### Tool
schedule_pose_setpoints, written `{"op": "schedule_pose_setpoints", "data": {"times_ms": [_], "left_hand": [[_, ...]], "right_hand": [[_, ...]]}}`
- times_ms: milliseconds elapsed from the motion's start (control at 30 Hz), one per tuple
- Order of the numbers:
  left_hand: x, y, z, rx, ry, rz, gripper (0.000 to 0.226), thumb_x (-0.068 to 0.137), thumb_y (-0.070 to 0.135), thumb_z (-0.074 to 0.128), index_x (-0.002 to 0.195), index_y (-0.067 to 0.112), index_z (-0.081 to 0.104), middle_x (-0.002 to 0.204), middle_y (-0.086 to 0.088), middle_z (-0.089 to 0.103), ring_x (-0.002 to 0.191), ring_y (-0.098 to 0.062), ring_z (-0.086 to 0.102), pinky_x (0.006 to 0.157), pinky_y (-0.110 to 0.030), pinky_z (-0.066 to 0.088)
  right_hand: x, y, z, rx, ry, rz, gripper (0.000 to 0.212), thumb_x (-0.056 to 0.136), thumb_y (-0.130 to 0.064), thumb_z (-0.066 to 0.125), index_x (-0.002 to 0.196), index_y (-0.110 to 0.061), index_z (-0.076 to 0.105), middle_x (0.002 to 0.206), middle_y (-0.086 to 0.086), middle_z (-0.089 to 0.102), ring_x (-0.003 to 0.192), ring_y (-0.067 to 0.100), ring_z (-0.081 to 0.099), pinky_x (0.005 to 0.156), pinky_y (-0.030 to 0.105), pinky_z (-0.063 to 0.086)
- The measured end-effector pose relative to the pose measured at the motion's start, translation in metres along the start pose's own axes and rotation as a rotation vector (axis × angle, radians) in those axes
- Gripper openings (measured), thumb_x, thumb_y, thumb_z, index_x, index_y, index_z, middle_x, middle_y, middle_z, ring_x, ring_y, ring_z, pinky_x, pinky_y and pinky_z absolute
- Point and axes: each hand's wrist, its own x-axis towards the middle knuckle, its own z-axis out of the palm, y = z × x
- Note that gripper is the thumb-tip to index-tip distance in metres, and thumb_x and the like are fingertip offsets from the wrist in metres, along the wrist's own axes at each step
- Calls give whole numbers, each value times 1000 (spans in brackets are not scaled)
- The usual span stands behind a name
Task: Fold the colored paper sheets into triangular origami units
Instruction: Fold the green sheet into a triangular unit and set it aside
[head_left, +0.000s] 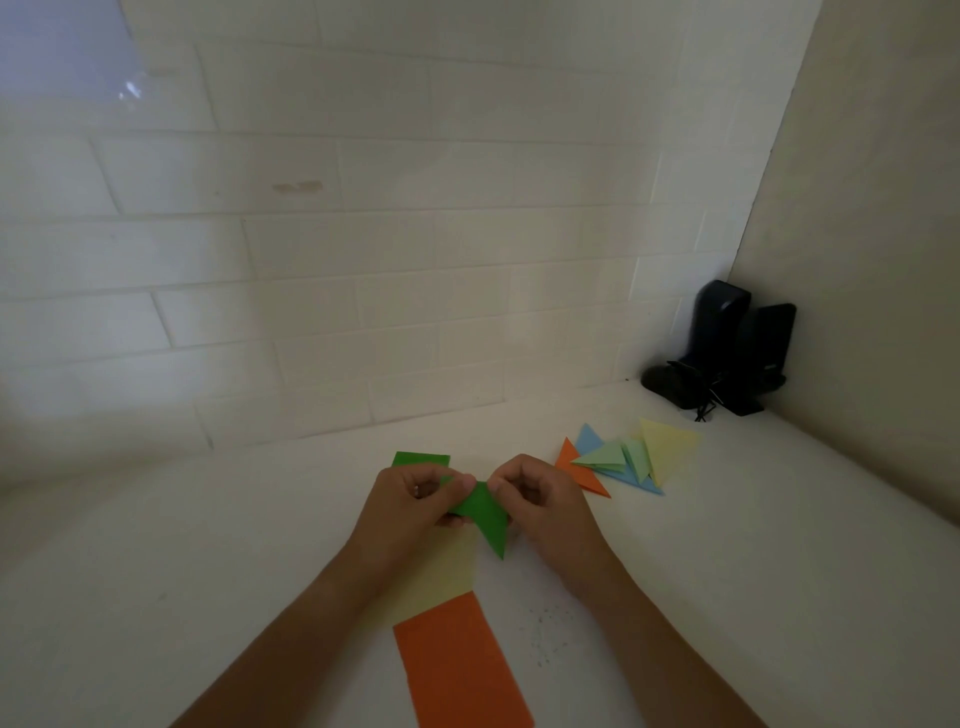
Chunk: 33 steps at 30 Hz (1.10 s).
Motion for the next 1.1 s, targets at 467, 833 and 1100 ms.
{"op": "schedule_pose_setpoints", "data": {"times_ms": [467, 833, 1100], "left_hand": [[1, -3, 0, 70, -32, 71, 13, 94, 13, 71, 93, 5, 81, 80, -10, 78, 67, -18, 72, 65, -22, 57], [1, -3, -2, 122, -78, 81, 11, 93, 14, 73, 92, 7, 81, 83, -8, 78, 75, -19, 72, 67, -22, 57], [5, -3, -3, 135, 61, 88, 11, 94, 12, 73, 86, 11, 80, 78, -9, 75, 64, -17, 69, 65, -25, 58]], "right_hand": [[-1, 1, 2, -71, -53, -41, 15, 99, -22, 62, 85, -19, 66, 74, 0, 59, 70, 12, 53, 64, 33, 42], [-1, 0, 3, -144, -77, -99, 14, 98, -16, 62, 84, -18, 63, 71, -6, 56, 68, 8, 50, 61, 27, 41], [-2, -2, 1, -116, -38, -33, 19, 100, -14, 59, 83, -21, 61, 71, -8, 57, 68, 10, 53, 64, 27, 44]]}}
